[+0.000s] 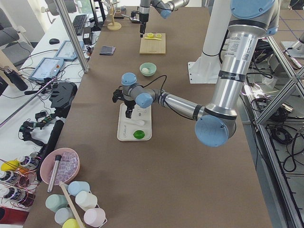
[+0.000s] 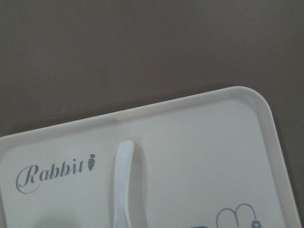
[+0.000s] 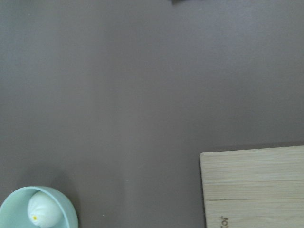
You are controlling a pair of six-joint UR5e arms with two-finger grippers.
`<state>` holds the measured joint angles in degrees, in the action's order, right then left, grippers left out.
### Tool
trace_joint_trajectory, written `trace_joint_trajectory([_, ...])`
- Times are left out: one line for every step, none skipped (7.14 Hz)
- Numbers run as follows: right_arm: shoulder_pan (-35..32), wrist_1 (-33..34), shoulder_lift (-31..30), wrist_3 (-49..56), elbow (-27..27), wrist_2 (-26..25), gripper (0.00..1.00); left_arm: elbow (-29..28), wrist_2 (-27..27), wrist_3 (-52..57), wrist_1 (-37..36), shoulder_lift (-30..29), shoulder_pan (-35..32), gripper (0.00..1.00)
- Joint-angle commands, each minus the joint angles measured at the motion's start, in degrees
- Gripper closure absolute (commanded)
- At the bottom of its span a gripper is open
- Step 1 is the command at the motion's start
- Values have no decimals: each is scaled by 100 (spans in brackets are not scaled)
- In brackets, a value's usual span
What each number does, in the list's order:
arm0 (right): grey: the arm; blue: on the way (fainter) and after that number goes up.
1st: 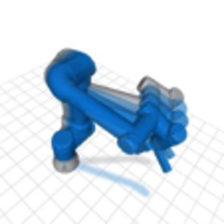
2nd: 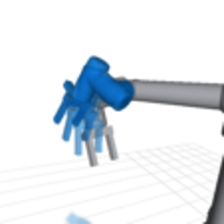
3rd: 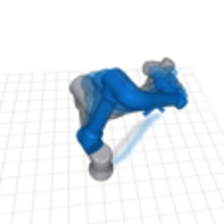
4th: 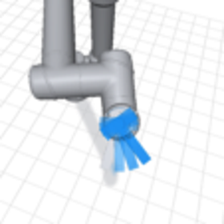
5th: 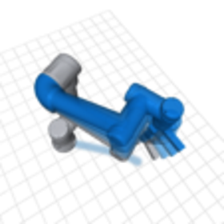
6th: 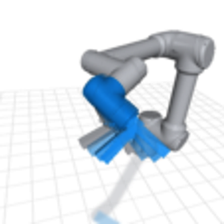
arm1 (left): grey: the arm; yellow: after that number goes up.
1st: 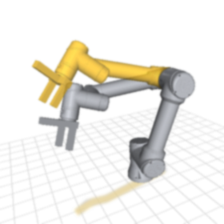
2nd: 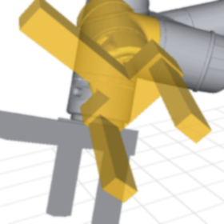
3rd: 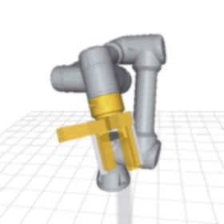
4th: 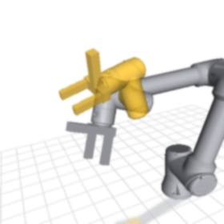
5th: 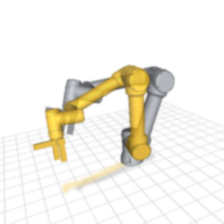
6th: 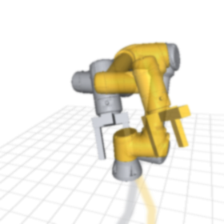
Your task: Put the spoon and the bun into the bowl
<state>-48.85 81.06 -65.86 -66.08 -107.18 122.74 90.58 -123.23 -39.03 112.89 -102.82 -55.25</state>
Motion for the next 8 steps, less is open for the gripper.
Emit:
trace_joint_trajectory([-169,-3,-374,87,-232,40,0,-260,9,-17,234,25,6,39])
trace_joint_trajectory([-177,6,-375,87,-225,22,1,-434,9,-8,251,16,15,42])
trace_joint_trajectory([-186,6,-384,78,-233,22,1,-479,9,-17,251,8,15,42])
trace_joint_trajectory([-195,6,-384,78,-233,31,1,-540,0,-35,260,-1,58,45])
trace_joint_trajectory([-195,6,-384,78,-233,31,1,-550,0,-43,260,-10,85,45])
trace_joint_trajectory([-204,6,-384,78,-233,31,1,-550,0,-61,260,-45,129,45])
trace_joint_trajectory([-221,6,-384,78,-242,40,1,-550,0,-52,260,-28,146,51])
trace_joint_trajectory([-248,6,-375,78,-234,48,1,-524,-8,-70,269,-19,147,59])
